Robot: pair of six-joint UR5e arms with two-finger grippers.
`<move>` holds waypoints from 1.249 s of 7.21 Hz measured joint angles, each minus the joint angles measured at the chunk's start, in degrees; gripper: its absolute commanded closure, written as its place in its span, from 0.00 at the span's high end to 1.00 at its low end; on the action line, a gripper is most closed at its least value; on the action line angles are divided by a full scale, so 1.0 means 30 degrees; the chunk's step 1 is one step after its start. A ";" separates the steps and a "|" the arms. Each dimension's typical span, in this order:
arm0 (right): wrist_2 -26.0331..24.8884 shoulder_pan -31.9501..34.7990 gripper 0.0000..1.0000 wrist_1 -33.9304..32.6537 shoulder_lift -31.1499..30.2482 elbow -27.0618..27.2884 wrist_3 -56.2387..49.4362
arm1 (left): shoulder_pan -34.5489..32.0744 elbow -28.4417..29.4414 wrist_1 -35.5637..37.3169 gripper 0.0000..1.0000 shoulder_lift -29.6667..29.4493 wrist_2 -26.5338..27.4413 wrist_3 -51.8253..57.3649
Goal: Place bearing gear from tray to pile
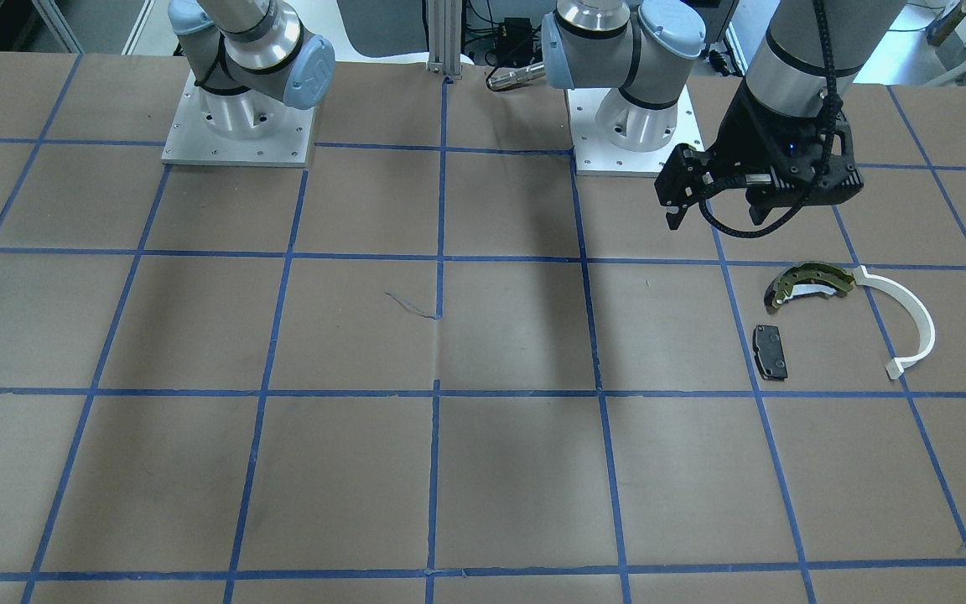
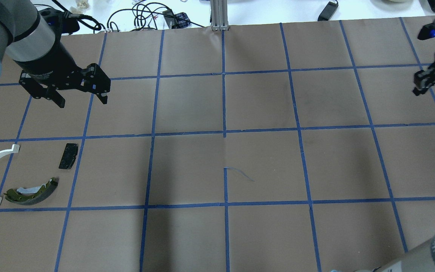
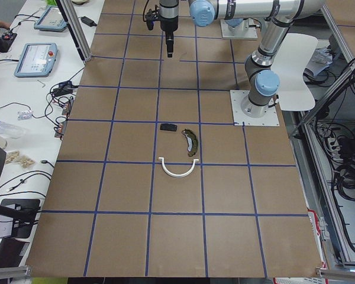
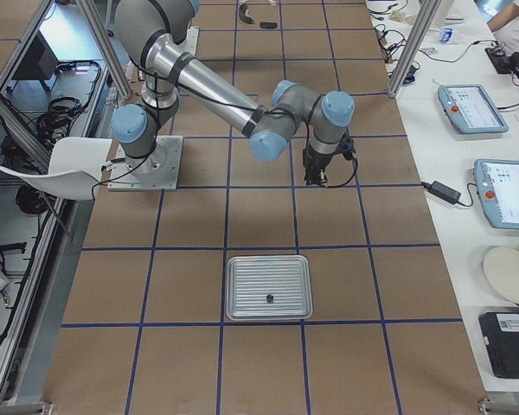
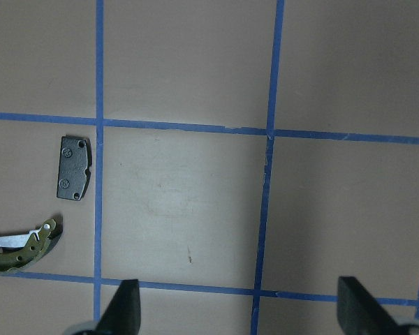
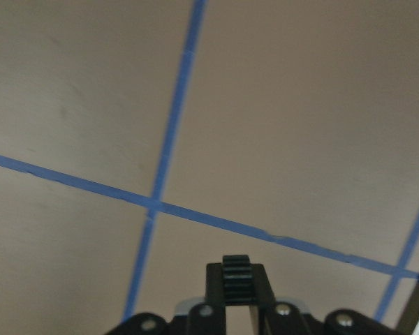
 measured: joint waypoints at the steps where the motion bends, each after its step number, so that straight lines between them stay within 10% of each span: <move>1: 0.0577 0.2443 0.02 0.0398 -0.0021 0.0036 0.3398 | -0.0002 -0.0002 -0.0069 1.00 0.0050 -0.0004 -0.0010; 6: 0.3618 1.3330 0.09 -0.2901 0.1540 0.0493 2.1007 | 0.0008 -0.0033 -0.0344 1.00 0.0083 0.0080 -0.0020; 7: 0.3849 1.4659 0.28 -0.4750 0.2241 0.0735 2.2399 | 0.0017 -0.0029 -0.0461 1.00 0.0094 0.0138 -0.0020; 8: 0.3903 1.5431 0.93 -0.6078 0.2766 0.0960 2.2922 | 0.0010 -0.0017 -0.0501 1.00 0.0112 0.0145 -0.0020; 9: 0.3874 1.5734 1.00 -0.6667 0.2992 0.1186 2.3072 | -0.0019 -0.0023 -0.0578 1.00 0.0140 0.0130 -0.0020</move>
